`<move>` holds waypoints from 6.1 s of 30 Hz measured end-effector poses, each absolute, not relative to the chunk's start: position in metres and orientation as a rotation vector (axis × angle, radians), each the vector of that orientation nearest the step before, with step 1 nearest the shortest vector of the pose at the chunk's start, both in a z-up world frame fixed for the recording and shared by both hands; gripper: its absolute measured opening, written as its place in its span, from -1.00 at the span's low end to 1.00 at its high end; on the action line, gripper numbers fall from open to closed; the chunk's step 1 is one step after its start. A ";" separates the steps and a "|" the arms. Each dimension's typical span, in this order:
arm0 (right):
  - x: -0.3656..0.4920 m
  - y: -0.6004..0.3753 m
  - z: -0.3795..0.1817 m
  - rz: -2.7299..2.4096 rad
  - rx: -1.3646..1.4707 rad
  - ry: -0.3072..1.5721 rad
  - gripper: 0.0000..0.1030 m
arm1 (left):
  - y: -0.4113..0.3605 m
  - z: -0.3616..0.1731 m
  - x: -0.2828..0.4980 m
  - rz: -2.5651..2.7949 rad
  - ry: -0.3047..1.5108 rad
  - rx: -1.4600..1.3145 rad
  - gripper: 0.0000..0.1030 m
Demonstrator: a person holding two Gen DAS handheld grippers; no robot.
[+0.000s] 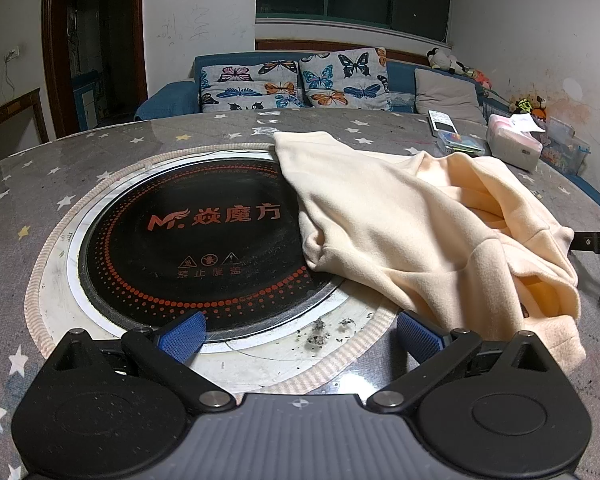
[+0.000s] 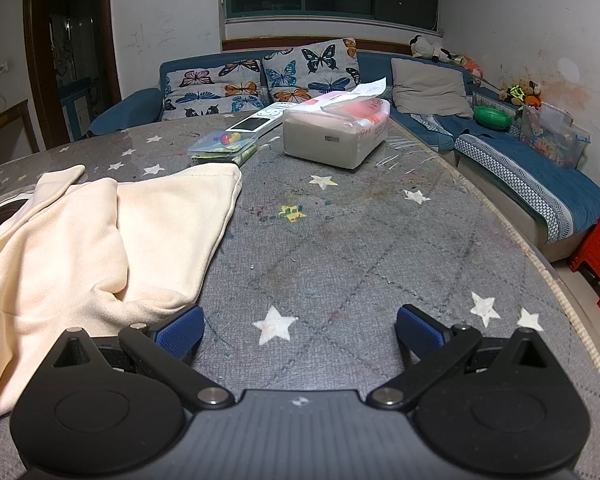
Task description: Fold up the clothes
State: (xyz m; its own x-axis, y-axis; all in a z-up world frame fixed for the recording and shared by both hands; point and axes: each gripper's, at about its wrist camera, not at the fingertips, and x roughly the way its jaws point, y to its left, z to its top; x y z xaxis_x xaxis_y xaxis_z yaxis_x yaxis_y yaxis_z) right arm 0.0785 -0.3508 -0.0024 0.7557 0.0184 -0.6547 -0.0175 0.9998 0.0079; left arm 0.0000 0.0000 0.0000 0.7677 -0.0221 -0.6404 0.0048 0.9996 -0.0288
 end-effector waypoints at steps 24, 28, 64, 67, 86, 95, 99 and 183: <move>0.044 -0.310 0.024 0.051 -0.005 0.739 1.00 | 0.001 0.009 -0.016 -0.001 0.718 -0.042 1.00; 0.031 -0.299 0.031 0.075 -0.010 0.725 1.00 | 0.001 0.012 -0.023 0.003 0.722 -0.044 1.00; -0.036 -0.261 0.028 0.161 0.002 0.738 1.00 | -0.007 0.024 -0.048 0.008 0.757 -0.080 1.00; -0.036 -0.259 0.028 0.166 -0.002 0.738 1.00 | -0.007 0.024 -0.048 0.009 0.758 -0.082 1.00; -0.027 -0.250 0.032 0.195 -0.008 0.738 1.00 | -0.013 0.032 -0.039 -0.005 0.762 -0.076 1.00; -0.019 -0.248 0.033 0.200 -0.014 0.740 1.00 | -0.015 0.035 -0.030 -0.017 0.763 -0.074 1.00; -0.015 -0.247 0.035 0.202 -0.017 0.737 1.00 | -0.016 0.036 -0.025 -0.019 0.763 -0.076 1.00; -0.031 -0.401 0.033 -0.236 0.163 0.747 -0.42 | 0.066 0.036 -0.032 -0.056 0.805 -0.174 -0.94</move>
